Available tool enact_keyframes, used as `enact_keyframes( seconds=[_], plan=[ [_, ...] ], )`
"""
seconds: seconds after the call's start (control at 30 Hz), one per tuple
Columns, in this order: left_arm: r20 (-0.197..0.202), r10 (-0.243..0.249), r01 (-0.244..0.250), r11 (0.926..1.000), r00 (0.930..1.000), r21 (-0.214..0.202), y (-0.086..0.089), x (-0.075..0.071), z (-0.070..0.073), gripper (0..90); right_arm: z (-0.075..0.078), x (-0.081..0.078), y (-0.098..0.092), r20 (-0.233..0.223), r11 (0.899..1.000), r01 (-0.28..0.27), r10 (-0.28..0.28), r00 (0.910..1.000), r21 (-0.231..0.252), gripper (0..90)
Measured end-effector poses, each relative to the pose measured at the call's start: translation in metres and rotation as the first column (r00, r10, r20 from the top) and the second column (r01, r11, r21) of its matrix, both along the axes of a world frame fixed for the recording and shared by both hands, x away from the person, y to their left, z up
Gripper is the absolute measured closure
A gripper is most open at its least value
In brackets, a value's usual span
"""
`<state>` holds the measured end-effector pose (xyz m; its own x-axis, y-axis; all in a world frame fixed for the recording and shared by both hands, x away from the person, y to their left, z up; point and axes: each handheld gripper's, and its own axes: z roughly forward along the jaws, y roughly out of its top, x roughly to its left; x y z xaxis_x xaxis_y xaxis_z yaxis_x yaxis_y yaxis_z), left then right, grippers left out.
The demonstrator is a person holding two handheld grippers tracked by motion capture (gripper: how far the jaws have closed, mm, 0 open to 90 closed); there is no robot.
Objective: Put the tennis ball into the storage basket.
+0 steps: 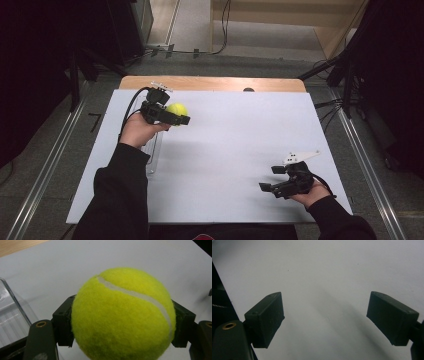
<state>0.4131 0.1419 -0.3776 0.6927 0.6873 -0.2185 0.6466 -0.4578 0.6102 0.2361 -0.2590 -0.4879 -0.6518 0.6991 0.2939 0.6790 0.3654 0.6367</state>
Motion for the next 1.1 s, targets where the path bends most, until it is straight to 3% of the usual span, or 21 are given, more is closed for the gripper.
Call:
enact_keyframes(
  seconds=[0.5,1.1],
  plan=[
    [0.014,0.054,-0.054,0.9985,0.9985,-0.009,0.018,0.002,0.004,26.3,0.0,0.0,0.0,-0.003,1.0,0.003,-0.003,1.0,0.001,12.2],
    [0.027,0.122,-0.122,0.9925,0.9922,0.009,0.037,0.005,0.004,26.3,0.0,0.001,0.0,-0.003,1.0,0.001,-0.001,1.0,0.0,12.2]
  ],
)
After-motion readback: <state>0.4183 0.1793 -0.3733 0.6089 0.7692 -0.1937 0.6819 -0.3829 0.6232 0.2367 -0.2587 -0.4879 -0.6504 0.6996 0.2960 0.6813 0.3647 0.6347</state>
